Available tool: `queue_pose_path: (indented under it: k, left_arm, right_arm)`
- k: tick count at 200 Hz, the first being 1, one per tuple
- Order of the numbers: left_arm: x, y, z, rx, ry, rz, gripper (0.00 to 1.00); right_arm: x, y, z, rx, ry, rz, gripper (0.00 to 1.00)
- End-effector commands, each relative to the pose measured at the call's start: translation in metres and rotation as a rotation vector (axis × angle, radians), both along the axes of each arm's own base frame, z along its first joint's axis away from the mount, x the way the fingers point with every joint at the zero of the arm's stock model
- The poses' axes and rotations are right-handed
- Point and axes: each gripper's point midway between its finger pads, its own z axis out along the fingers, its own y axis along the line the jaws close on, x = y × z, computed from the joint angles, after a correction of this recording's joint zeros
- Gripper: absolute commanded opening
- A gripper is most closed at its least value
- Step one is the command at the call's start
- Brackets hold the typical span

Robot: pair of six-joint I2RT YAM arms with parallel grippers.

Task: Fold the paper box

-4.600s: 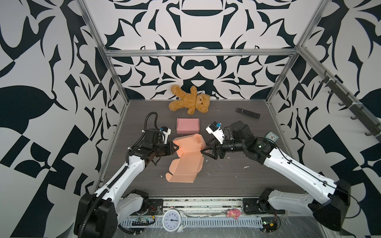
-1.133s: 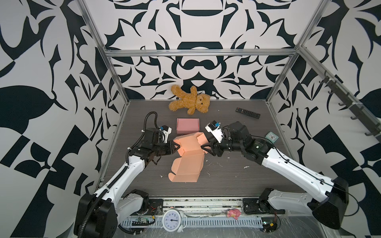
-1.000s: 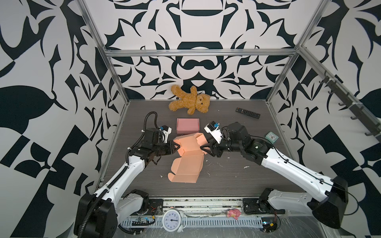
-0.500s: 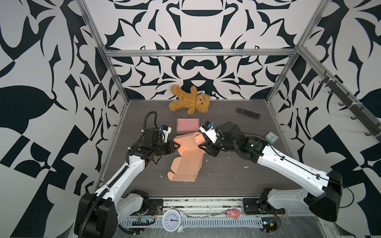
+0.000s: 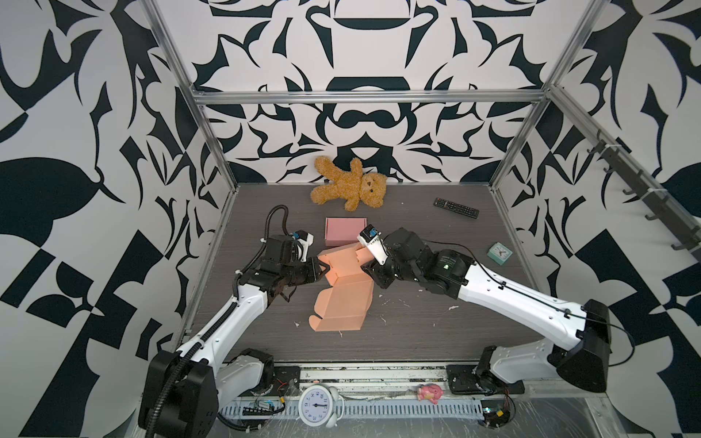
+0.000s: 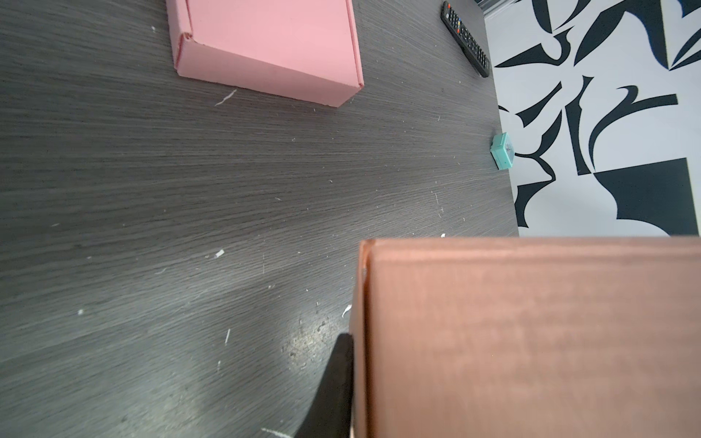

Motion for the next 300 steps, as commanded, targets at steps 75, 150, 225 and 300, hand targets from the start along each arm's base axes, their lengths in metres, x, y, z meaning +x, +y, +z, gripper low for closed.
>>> queue_pose_path:
  k: [75, 150, 225, 300]
  left_arm:
    - [-0.004, -0.004, -0.001, -0.027, 0.007, -0.018, 0.14]
    - [-0.008, -0.005, 0.004, -0.038, -0.007, -0.032, 0.14]
    - [-0.011, -0.007, 0.007, -0.05, -0.015, -0.052, 0.14]
    - [-0.012, -0.007, 0.008, -0.053, -0.016, -0.055, 0.14]
  right_arm:
    - [-0.027, -0.01, 0.043, 0.154, -0.061, 0.054, 0.57]
    - [-0.038, -0.011, 0.058, 0.25, -0.019, 0.115, 0.65]
    - [-0.033, -0.051, 0.074, 0.36, 0.043, 0.078, 0.71]
    - [-0.02, -0.036, 0.061, 0.367, 0.102, 0.108, 0.59]
